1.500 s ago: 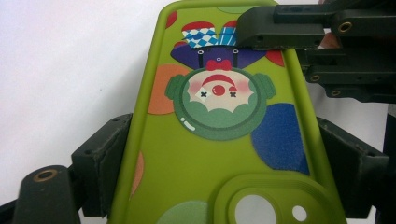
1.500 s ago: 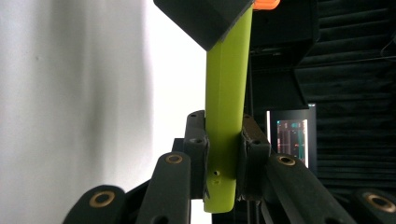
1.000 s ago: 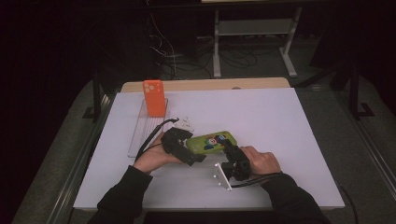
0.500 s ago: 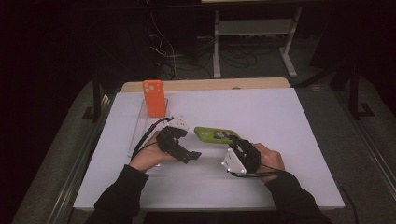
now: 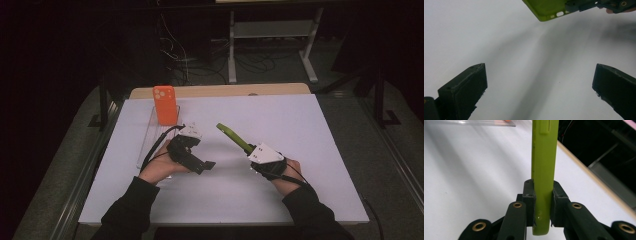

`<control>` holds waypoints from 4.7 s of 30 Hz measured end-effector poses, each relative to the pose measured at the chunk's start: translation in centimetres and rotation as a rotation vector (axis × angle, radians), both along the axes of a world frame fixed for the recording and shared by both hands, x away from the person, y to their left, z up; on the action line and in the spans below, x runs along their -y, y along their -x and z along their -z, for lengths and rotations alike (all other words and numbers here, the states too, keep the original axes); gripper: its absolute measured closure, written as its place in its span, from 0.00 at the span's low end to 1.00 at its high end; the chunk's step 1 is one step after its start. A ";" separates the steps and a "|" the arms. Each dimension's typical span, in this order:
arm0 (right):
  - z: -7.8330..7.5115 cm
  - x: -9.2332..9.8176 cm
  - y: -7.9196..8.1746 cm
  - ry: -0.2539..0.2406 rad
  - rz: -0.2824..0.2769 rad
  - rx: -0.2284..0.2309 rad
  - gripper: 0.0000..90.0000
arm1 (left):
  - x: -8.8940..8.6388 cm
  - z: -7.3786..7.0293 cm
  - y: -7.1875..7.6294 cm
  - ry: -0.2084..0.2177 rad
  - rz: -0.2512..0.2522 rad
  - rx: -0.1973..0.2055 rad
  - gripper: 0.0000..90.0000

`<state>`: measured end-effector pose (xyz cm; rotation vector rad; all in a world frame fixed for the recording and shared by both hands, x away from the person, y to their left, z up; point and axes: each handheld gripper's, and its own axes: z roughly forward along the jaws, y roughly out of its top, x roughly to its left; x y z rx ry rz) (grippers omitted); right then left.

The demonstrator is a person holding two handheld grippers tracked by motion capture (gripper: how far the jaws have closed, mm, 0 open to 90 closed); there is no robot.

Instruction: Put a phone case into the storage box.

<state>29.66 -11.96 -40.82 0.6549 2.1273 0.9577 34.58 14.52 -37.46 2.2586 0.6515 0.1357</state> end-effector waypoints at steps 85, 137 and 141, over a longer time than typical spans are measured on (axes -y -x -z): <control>2.1 6.8 1.1 -0.278 0.042 -0.414 0.00 | -8.4 -9.2 -9.5 0.070 -0.661 0.163 0.16; 1.8 6.6 1.3 -0.276 0.025 -0.397 0.00 | -8.6 -2.9 -11.0 -0.089 -0.715 0.116 0.00; 1.8 6.6 1.4 -0.276 0.023 -0.400 0.00 | -8.5 -3.3 -8.9 -0.065 -0.600 0.111 0.00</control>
